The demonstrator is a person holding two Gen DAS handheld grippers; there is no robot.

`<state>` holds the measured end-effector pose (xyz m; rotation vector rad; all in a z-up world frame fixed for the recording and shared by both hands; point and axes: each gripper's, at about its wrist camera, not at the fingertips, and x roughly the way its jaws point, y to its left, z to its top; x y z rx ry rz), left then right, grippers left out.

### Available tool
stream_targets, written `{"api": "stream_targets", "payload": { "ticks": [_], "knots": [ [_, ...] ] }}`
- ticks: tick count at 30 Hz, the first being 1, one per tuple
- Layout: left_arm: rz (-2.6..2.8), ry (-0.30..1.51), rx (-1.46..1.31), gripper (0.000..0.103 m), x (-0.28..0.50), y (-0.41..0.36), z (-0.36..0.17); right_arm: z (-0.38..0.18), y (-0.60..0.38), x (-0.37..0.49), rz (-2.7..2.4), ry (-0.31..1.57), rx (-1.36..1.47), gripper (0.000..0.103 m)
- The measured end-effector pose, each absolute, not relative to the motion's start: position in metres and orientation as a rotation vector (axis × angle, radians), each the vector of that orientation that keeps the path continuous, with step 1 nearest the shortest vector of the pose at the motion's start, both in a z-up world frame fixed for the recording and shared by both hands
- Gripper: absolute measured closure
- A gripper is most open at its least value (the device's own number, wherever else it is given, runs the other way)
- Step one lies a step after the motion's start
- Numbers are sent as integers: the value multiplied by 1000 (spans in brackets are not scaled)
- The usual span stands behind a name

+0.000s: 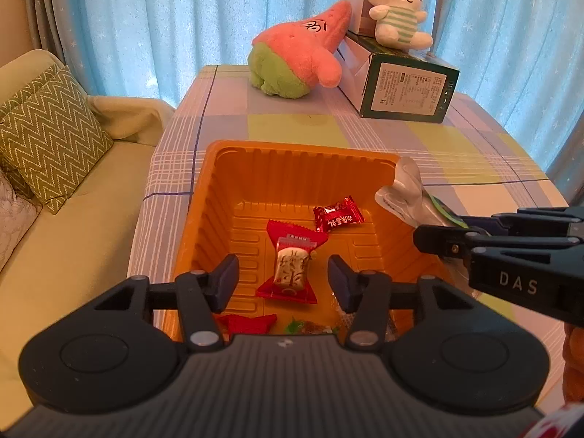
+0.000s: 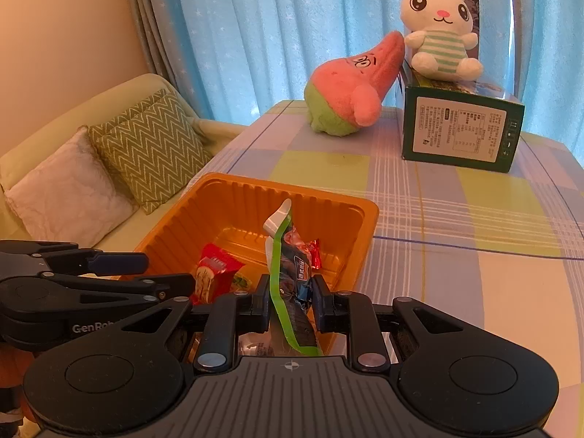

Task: Organize snacks
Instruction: 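Open the left tool to drop the red candy into the tray, then open the right tool to drop the clear spoon into the tray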

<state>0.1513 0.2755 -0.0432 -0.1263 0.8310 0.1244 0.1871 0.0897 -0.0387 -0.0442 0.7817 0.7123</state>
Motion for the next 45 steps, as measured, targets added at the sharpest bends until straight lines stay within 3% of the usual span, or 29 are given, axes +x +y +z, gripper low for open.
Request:
{"api": "stream_targets", "payload": {
  "ticks": [32,36,37,38,39,40,45],
  "knots": [
    [182,808,-134,49,113,282,-30,-31,103,184,727,792,1,80],
    [197,807,-134,44,109,283,-29,-33,98,194,765,836,102,80],
    [201,806,-134,42,108,283,-28,-33,96,195,762,842,121,69],
    [204,805,-136,41,106,284,-28,-33,92,195,755,836,141,44],
    [206,802,-139,37,104,284,-28,-32,88,194,752,823,159,33],
    [207,798,-144,34,102,284,-27,-31,84,193,751,813,170,27],
    [213,785,-183,26,88,283,-25,-29,61,186,706,821,173,27]
  ]
}}
